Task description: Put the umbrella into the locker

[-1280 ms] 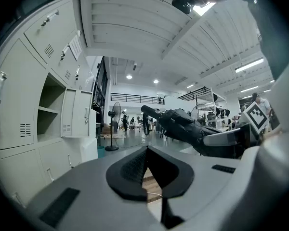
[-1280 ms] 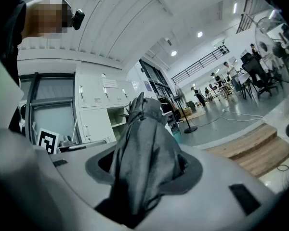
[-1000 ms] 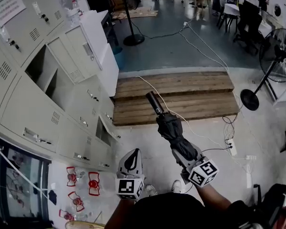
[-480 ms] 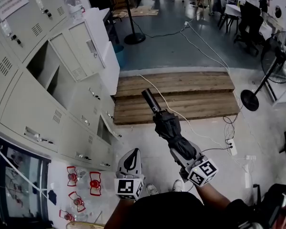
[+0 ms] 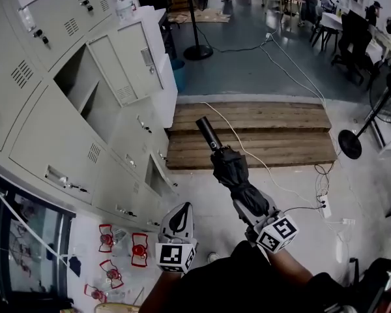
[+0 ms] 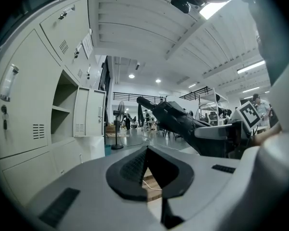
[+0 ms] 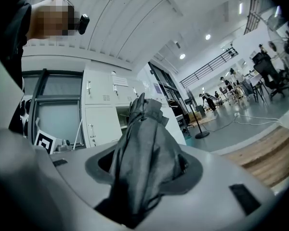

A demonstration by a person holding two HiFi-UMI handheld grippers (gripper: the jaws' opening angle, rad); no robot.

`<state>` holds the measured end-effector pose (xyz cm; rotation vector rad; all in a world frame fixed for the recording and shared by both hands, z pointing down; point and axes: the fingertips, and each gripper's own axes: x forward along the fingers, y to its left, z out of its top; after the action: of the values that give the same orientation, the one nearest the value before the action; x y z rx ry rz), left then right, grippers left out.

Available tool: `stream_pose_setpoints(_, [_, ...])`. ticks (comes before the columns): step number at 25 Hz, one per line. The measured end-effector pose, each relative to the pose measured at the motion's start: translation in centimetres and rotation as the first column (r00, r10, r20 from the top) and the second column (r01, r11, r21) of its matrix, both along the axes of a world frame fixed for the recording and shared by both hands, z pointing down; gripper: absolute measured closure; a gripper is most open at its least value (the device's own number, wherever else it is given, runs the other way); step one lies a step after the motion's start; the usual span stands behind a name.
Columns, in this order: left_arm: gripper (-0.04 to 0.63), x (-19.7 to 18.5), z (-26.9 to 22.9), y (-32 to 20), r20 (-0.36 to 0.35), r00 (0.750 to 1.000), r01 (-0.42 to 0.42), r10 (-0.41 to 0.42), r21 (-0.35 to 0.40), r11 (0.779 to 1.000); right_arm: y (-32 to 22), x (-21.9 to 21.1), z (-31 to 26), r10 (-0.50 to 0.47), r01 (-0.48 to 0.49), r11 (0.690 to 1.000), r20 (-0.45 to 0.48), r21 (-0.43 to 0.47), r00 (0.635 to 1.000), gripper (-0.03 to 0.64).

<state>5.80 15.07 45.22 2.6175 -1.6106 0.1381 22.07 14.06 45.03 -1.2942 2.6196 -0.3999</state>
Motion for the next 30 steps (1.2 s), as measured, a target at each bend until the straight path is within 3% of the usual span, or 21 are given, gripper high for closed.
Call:
stream_pose_setpoints(8, [0.597,-3.4,-0.1,-2.3,-0.010,0.999,0.053,-0.053,0.000,0.999,-2.8,-3.4,-0.3,-0.058,0.059,0.998,-0.010,0.005,0.998,0.402])
stream_pose_setpoints(17, [0.597,-6.2,-0.5,-8.6,-0.003,0.988,0.155,-0.155,0.000,0.988,-10.1,-5.7,-0.5,-0.148,0.148,0.989,-0.015,0.011,0.989,0.402])
stream_pose_setpoints(30, [0.597,-8.0,0.4,-17.0,0.022,0.951,0.310,-0.310,-0.030,0.950,-20.9,-8.3,-0.4,-0.320,0.320,0.948,-0.022,0.005,0.947,0.402])
